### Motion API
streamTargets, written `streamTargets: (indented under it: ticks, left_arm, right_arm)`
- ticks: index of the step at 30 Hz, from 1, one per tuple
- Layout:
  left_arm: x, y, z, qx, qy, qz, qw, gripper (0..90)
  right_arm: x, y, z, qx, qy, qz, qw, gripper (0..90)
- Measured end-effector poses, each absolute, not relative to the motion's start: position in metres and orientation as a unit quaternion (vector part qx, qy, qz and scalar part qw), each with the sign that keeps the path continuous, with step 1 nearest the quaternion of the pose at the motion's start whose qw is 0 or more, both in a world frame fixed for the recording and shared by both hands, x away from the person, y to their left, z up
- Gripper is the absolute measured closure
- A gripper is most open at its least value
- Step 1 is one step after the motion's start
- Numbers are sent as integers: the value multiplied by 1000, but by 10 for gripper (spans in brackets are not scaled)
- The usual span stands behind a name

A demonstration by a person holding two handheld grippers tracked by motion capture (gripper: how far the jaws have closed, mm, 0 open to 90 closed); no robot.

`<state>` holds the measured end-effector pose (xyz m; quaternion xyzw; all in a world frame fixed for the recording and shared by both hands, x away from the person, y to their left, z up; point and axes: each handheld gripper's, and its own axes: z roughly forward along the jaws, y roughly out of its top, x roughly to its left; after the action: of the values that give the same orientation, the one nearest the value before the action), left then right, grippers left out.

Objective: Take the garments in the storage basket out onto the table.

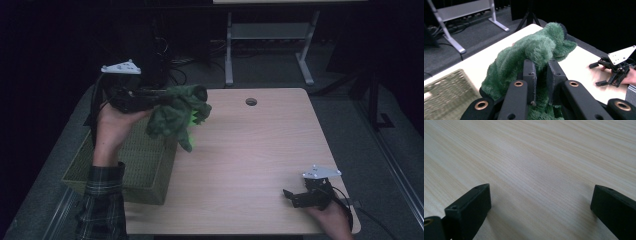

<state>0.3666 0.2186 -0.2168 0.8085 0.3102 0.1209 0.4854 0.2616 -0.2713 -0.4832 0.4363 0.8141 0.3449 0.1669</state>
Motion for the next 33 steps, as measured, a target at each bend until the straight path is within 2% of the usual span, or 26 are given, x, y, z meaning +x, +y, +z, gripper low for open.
streamTargets:
  ticks: [18,33]
  left_arm:
    - [369,148,-253,821,288,83,486,789]
    - [365,109,-313,832,308,62,457,787]
  right_arm:
    - [262,-271,-483,437,814,345,167,25]
    - [262,-271,-483,437,814,345,167,26]
